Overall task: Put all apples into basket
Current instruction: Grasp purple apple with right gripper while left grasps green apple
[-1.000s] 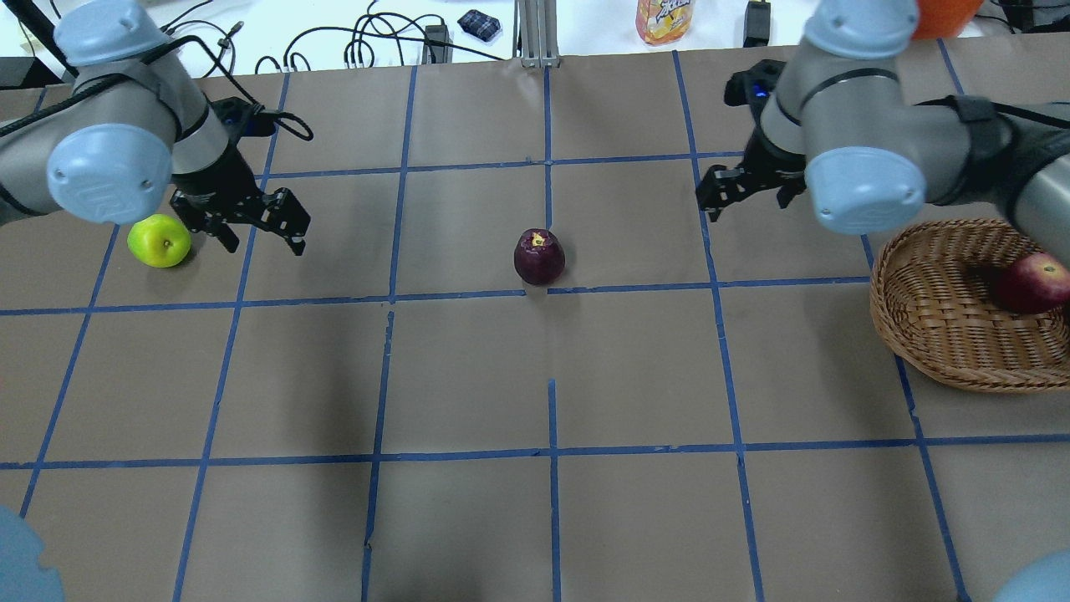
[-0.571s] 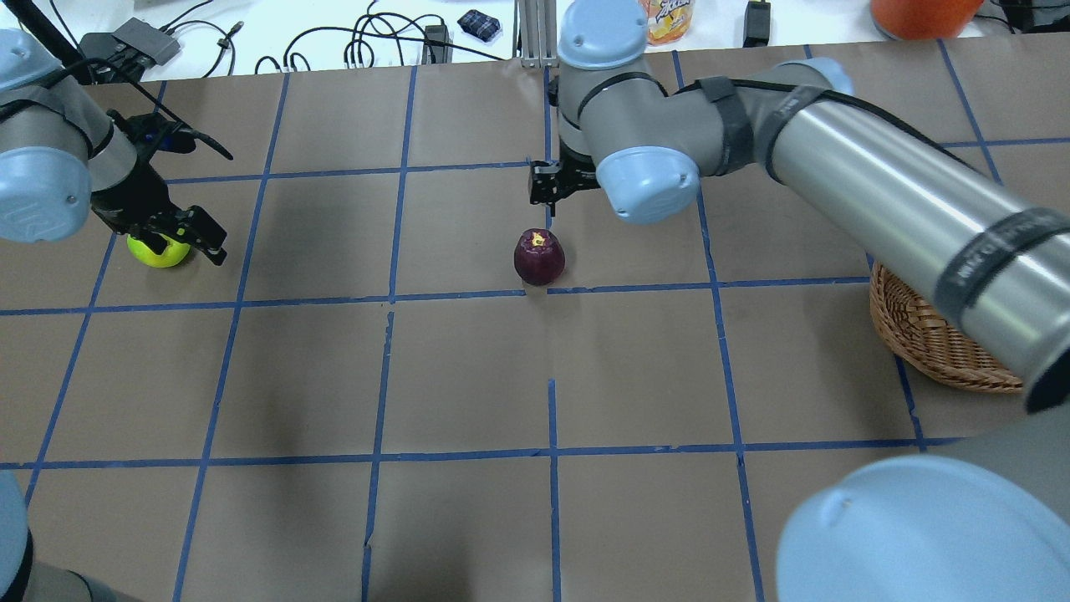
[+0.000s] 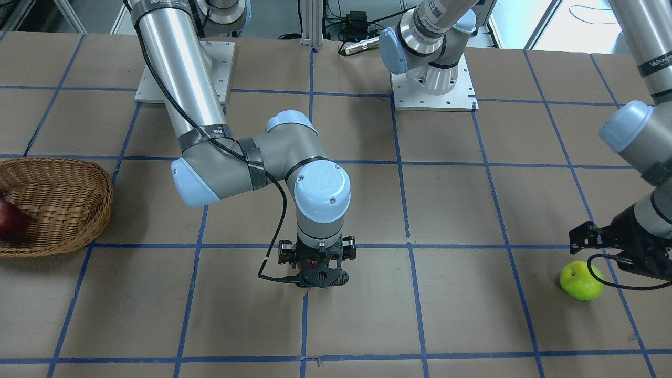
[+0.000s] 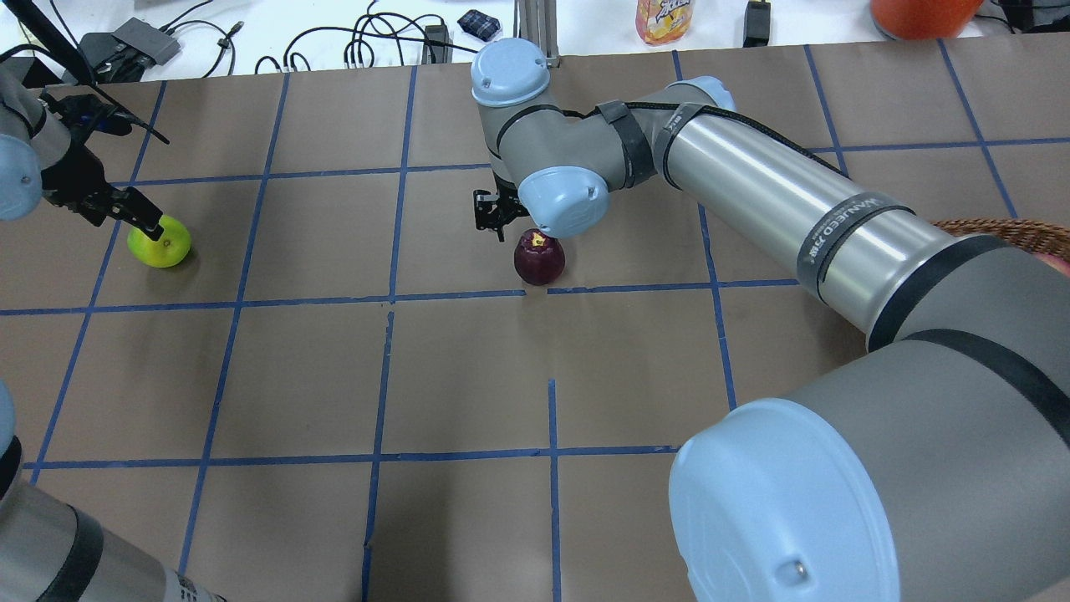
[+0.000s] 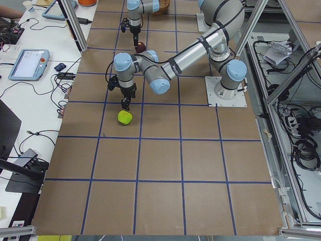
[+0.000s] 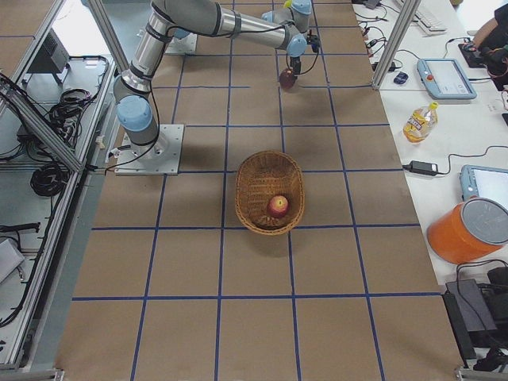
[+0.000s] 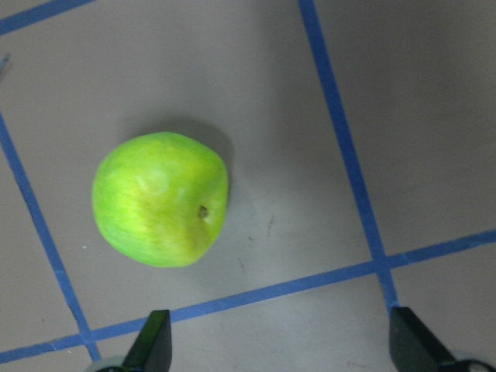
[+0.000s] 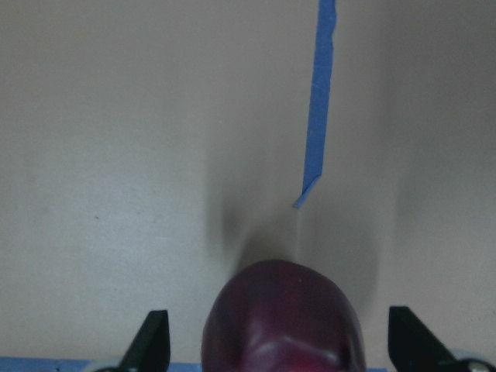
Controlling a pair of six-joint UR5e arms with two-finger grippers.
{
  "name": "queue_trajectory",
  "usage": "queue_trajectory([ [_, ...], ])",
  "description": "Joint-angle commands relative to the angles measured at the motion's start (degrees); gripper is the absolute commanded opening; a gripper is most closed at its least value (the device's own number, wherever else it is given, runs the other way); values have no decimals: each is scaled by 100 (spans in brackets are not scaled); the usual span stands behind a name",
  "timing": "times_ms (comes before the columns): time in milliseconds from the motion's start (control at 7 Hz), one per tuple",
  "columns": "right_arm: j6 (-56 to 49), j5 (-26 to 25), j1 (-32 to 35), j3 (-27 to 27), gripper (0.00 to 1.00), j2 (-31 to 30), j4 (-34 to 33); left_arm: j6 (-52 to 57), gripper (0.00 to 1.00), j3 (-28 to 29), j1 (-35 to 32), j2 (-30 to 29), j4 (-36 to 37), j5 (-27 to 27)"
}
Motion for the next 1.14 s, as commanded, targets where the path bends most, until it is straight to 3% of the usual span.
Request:
queue_trajectory([
  [0,-47,-104,-3,297,94,23,140,281,100,312,105,-289,-19,-222],
  [143,-100,-95,-3,360,84,23,105,447,100,418,218,-377,-28,-241],
  [286,-213,-43,-12,300,63,5,96,492,100,514,271,-491,-106,-528],
  [429,-232,-68,-90,282,51,-56,148,606,100,559,298,-579,-107,-627],
  [714,-825,-68,-685,220,49,-615,777,713,100,673,298,-720,-134,-811],
  [1000,-2265,-112,-1738,343,48,-1276,1350,721,100,594,368,-887,-142,-839],
])
